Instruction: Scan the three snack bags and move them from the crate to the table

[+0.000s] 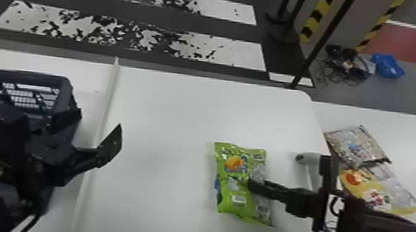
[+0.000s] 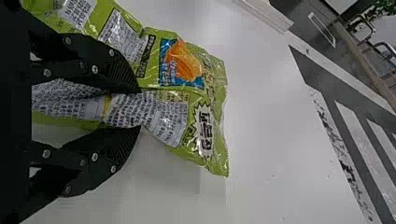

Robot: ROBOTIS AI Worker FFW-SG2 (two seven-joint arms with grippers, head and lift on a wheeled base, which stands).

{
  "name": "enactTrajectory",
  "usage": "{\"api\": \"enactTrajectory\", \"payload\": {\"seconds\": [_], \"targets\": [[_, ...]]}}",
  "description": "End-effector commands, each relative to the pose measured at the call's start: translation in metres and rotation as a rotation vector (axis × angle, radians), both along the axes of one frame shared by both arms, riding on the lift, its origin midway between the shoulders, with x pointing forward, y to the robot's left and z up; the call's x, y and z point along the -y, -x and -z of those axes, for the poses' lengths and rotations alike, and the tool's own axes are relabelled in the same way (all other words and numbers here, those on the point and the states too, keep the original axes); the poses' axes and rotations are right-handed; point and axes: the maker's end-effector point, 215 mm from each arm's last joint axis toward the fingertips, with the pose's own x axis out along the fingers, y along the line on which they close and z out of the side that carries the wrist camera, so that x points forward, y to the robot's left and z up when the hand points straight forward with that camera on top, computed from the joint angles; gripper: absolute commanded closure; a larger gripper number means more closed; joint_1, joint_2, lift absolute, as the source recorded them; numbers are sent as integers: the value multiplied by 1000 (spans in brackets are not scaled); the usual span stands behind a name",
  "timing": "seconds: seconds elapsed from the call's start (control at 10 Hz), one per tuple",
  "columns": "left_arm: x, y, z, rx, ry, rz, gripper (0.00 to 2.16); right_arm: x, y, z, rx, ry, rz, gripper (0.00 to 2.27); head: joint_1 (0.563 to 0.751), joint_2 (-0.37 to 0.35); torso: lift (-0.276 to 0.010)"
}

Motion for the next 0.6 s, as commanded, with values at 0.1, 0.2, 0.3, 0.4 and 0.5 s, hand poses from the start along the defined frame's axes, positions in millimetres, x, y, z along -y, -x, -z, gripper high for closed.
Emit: {"api": "enactTrajectory", "payload": {"seconds": [0.1, 0.2, 0.3, 0.4, 0.5], "targets": [[0, 1, -6, 6, -26, -6, 29, 9, 8, -47, 25, -35, 15, 2189, 695, -166, -62], [0, 3, -3, -1, -22, -11, 29, 19, 6, -73, 53, -52, 25, 2189, 695, -171, -62], [-3, 6, 3, -12, -33, -20, 29, 41, -3, -99, 96, -72, 64, 2189, 695, -176, -62], [-3, 8, 8, -21, -37, -27, 29, 72, -16, -117, 117, -73, 145, 2189, 695, -193, -62], [-3, 8, 13, -28, -41, -29, 29, 108, -35, -130, 170, -55, 252, 2189, 695, -223, -62]]}}
